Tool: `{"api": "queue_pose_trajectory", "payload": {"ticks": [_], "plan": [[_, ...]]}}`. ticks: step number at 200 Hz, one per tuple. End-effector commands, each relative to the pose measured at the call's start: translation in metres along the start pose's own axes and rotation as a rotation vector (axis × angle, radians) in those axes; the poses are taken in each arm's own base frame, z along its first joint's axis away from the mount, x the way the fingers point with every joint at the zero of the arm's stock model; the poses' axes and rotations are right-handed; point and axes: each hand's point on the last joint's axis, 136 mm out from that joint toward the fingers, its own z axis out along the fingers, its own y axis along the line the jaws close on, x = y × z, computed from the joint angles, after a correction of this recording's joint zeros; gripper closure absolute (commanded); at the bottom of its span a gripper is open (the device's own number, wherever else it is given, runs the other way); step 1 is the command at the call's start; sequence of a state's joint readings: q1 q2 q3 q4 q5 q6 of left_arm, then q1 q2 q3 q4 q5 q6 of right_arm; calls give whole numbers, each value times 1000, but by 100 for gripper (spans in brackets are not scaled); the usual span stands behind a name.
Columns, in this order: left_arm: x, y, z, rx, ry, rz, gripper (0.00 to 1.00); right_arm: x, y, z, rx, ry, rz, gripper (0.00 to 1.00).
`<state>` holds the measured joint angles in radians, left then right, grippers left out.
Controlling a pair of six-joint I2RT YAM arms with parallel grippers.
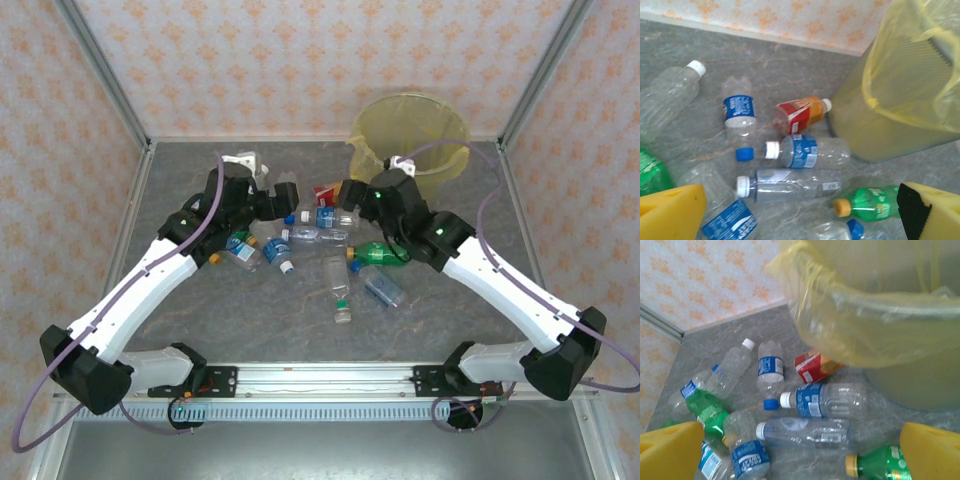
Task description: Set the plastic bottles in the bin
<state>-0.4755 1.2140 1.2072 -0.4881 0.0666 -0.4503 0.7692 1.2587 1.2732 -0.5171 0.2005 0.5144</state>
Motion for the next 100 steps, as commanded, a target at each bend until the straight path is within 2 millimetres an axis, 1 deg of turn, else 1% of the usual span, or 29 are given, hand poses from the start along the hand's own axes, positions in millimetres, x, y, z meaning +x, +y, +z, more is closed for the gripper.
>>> {"api": "queue_pose_trajectory", "payload": {"ticks": [1, 34, 53, 69, 79, 86, 100], "plan": [[17, 27, -5, -82, 48, 25, 1, 21, -6, 1, 99, 35, 15, 0], [31, 45, -18, -136, 42, -55, 1, 63, 7, 6, 142, 135, -9, 0], [41, 46, -31, -89, 18, -66, 1, 89, 11, 11, 179, 198, -25, 0], [49, 48, -43, -53, -1, -69, 1, 114, 8, 16, 208, 256, -26, 0], [55, 48, -50, -29, -2, -52, 1, 129, 3, 19, 225, 293, -8, 0], [61, 49, -52, -25, 6, -42, 1, 139, -1, 22, 229, 317, 3, 0], [70, 54, -55, -27, 18, -42, 1, 153, -9, 24, 235, 339, 28, 0]]}}
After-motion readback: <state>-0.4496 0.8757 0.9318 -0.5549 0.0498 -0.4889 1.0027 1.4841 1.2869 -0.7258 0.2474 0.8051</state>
